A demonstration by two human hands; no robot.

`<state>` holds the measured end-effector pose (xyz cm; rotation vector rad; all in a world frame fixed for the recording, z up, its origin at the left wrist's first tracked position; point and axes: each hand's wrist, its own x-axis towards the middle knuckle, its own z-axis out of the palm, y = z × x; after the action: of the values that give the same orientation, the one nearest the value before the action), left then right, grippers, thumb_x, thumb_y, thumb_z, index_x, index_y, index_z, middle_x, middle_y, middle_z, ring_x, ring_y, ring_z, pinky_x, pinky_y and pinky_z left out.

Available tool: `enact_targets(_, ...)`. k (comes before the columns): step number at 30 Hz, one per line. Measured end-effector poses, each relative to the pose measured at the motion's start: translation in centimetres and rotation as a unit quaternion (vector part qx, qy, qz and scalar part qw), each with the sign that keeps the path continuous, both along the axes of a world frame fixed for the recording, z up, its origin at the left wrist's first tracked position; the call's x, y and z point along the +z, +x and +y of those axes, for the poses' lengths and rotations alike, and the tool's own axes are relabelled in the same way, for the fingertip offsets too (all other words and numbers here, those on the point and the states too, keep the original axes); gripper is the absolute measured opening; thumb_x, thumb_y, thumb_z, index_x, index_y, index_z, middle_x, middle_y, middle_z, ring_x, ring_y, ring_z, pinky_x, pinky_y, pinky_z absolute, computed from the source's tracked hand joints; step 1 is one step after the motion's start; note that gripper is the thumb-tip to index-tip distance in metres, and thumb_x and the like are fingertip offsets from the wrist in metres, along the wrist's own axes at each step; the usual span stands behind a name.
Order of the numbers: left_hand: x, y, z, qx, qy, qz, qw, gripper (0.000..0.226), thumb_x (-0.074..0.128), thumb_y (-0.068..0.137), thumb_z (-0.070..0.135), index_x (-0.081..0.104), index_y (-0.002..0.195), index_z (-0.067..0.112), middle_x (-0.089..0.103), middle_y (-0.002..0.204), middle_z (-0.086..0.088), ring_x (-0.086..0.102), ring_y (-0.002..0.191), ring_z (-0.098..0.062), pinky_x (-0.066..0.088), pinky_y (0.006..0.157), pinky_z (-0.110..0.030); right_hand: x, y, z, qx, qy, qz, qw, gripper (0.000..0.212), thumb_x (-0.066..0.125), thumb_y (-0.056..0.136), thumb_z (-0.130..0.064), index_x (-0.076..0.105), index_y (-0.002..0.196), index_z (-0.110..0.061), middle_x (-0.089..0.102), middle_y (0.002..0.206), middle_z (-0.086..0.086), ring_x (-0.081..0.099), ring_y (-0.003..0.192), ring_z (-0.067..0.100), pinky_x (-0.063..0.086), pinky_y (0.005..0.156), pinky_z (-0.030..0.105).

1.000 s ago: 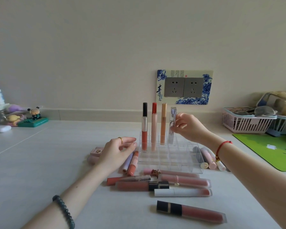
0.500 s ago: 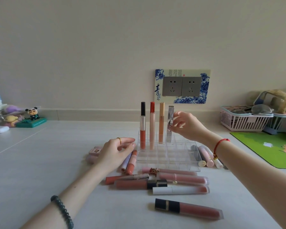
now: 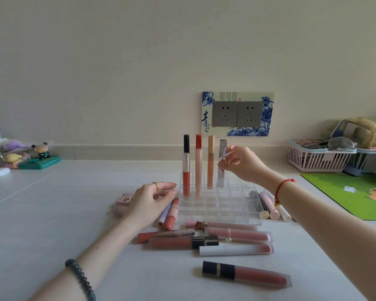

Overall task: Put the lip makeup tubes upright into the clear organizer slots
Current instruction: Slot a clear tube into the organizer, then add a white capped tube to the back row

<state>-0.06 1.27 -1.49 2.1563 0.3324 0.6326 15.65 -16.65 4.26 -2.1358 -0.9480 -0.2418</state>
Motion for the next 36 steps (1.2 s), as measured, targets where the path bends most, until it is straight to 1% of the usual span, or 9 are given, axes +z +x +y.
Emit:
enact_targets(11,0.0,0.0,0.0,-0.013,-0.003,0.006,1.0,0.018,0.059,0.086,0.026,0.064,0.103,0.026,0.068,0.099,0.008,0.06,0.103,-0.009,0.044,0.098,-0.032,2.3,-0.1,-3.0,-0.004,-0.027,0.011,1.0,0.044,0.063,0.081,-0.019,0.05,0.122,-0.011,0.063,0.107,0.008,0.058,0.092,0.018,0.045,0.086,0.025)
enact_targets(19,-0.2,-0.1,0.0,-0.014,-0.001,0.01,1.0,0.016,0.059,0.086,0.027,0.064,0.101,0.028,0.07,0.095,0.006,0.062,0.097,-0.009,0.047,0.094,-0.034,3.2,1.5,-10.4,-0.076,-0.086,-0.007,0.993,0.025,0.067,0.078,-0.017,0.064,0.102,-0.012,0.068,0.095,0.007,0.064,0.085,0.021,0.05,0.089,0.034)
enact_targets(21,-0.2,-0.2,-0.1,-0.017,0.003,0.013,1.0,0.017,0.058,0.087,0.026,0.063,0.103,0.027,0.072,0.089,0.0,0.063,0.094,-0.008,0.048,0.092,-0.033,2.3,1.9,-11.9,-0.108,-0.129,-0.006,0.986,0.023,0.067,0.078,-0.015,0.066,0.1,-0.009,0.068,0.093,0.008,0.063,0.079,0.017,0.053,0.079,0.024)
enact_targets(23,-0.2,-0.4,-0.2,-0.021,0.004,0.018,1.0,0.019,0.057,0.087,0.026,0.063,0.105,0.026,0.073,0.083,-0.001,0.064,0.09,-0.008,0.049,0.09,-0.035,1.3,2.0,-13.0,-0.133,-0.183,0.008,0.974,0.023,0.065,0.08,-0.016,0.066,0.101,-0.006,0.065,0.086,0.002,0.057,0.065,0.006,0.046,0.055,0.004)
enact_targets(24,-0.2,-0.5,-0.2,-0.021,0.007,0.021,1.0,0.019,0.058,0.086,0.027,0.063,0.104,0.027,0.073,0.082,0.001,0.065,0.09,-0.009,0.049,0.09,-0.036,0.7,1.9,-13.4,-0.145,-0.202,0.021,0.968,0.024,0.064,0.08,-0.017,0.066,0.101,-0.005,0.063,0.086,0.002,0.054,0.061,0.003,0.043,0.047,0.003)
enact_targets(28,-0.2,-0.7,-0.3,-0.02,0.018,0.022,0.999,0.017,0.058,0.086,0.025,0.063,0.102,0.028,0.073,0.084,0.004,0.063,0.094,-0.006,0.048,0.09,-0.034,-1.6,2.1,-14.1,-0.193,-0.239,0.046,0.95,0.021,0.065,0.08,-0.02,0.069,0.095,-0.006,0.068,0.1,0.01,0.056,0.071,0.014,0.036,0.049,0.008)
enact_targets(32,-0.2,-0.8,-0.6,-0.021,0.006,0.01,1.0,0.018,0.057,0.087,0.02,0.064,0.104,0.022,0.073,0.087,0.0,0.064,0.082,0.002,0.048,0.08,-0.024,-2.7,2.3,-13.9,-0.241,-0.235,0.051,0.94,0.019,0.063,0.079,-0.02,0.071,0.089,-0.006,0.067,0.092,0.01,0.054,0.071,0.017,0.033,0.044,0.013)
enact_targets(34,-0.2,-0.9,-0.7,-0.024,-0.002,0.008,1.0,0.018,0.057,0.088,0.019,0.064,0.105,0.019,0.073,0.087,-0.005,0.065,0.078,0.004,0.048,0.078,-0.021,-2.9,2.5,-13.7,-0.256,-0.234,0.053,0.937,0.022,0.063,0.079,-0.022,0.069,0.089,-0.004,0.066,0.089,0.01,0.054,0.07,0.018,0.036,0.046,0.015)
enact_targets(36,-0.2,-0.9,-0.6,-0.019,-0.006,0.01,1.0,0.019,0.057,0.087,0.02,0.064,0.105,0.02,0.073,0.086,-0.004,0.065,0.083,-0.002,0.049,0.083,-0.027,-3.2,2.8,-13.4,-0.275,-0.241,0.052,0.929,0.03,0.063,0.079,-0.028,0.066,0.093,-0.001,0.063,0.089,0.01,0.055,0.073,0.02,0.043,0.054,0.021)
